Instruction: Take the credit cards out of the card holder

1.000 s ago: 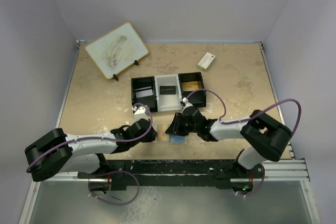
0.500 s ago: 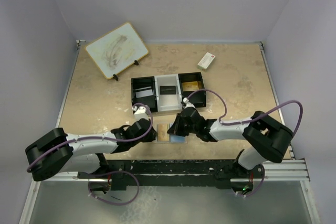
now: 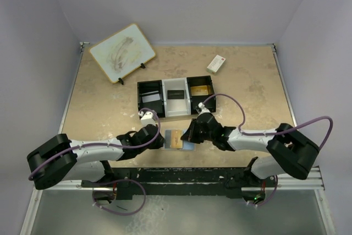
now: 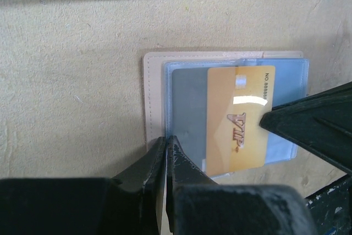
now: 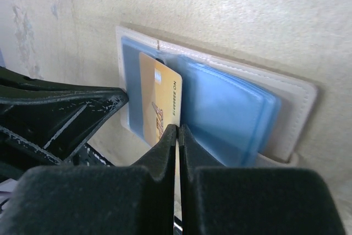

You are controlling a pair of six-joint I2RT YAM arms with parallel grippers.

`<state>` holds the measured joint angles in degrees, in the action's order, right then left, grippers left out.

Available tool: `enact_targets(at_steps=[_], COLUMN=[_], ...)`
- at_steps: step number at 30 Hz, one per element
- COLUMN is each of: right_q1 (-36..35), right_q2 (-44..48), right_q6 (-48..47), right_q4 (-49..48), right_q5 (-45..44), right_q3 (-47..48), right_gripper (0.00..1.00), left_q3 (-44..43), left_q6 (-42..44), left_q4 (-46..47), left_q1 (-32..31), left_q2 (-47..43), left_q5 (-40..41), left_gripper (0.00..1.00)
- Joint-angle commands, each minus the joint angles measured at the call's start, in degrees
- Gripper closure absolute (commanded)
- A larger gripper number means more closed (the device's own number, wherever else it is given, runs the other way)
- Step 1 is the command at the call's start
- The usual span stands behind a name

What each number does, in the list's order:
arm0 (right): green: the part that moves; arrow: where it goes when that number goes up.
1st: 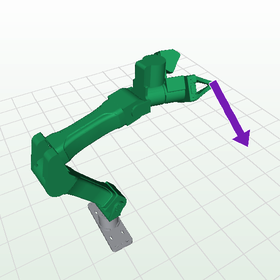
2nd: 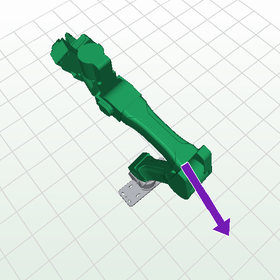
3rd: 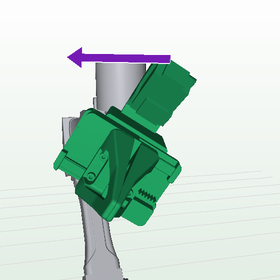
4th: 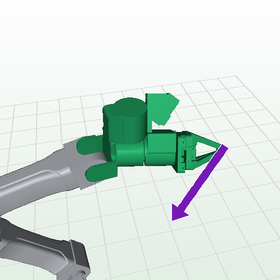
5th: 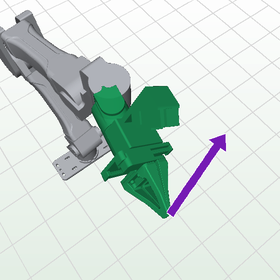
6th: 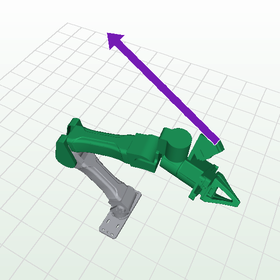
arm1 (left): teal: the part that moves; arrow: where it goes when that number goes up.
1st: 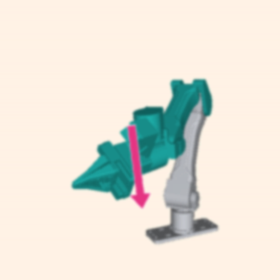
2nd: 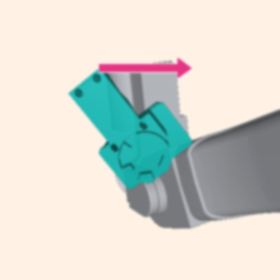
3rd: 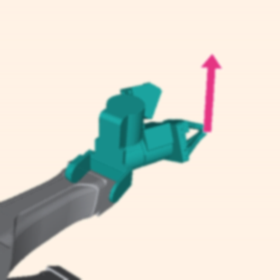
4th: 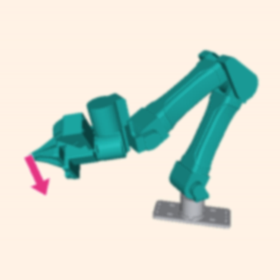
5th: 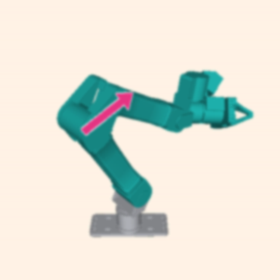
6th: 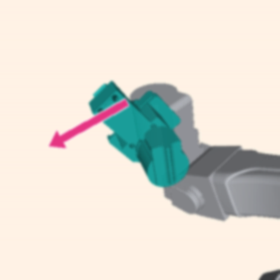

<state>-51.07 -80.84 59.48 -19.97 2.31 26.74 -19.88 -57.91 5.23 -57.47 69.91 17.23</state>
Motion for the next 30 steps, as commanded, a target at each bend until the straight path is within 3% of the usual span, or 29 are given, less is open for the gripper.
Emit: enact_targets(at_steps=[1,5,11,16,20,26,30], right_q1=[2.67,3.26,3.26,3.32,3.34,3.50,3.59], right_q2=[3.81,4.39,1.36,1.12,0.82,0.55,-0.11], right_q6=[-2.42,-3.75,-3.61,-3.23,-3.09,-2.03,-1.66], right_q4=[1.32,0.30,-2.56,-3.16,-3.57,-5.46,-8.57], right_q5=[0.81,2.80,4.90,4.23,4.36,4.98,7.42], right_q3=[-2.70,-3.14,-2.92,-3.01,-2.92,-3.80,-3.98], right_gripper=[1.00,1.00,1.00,1.00,1.00,1.00,1.00], left_q3=[0.53,-0.10,-5.66,-9.02,-8.96,-8.51,-8.32], left_q6=[0.35,0.67,2.32,4.75,4.79,2.80,3.22], left_q4=[-5.60,-5.60,-8.73,-4.75,2.50,2.85,0.88], left_q1=[-0.45,-0.42,-0.40,-0.53,-0.66,-1.64,-2.52], left_q2=[1.90,0.51,-4.55,-4.83,0.62,9.71,11.43], left_q5=[0.02,0.00,1.78,-1.49,-6.39,-3.91,-2.79], left_gripper=[1.00,0.99,0.70,0.67,0.67,0.91,0.99])
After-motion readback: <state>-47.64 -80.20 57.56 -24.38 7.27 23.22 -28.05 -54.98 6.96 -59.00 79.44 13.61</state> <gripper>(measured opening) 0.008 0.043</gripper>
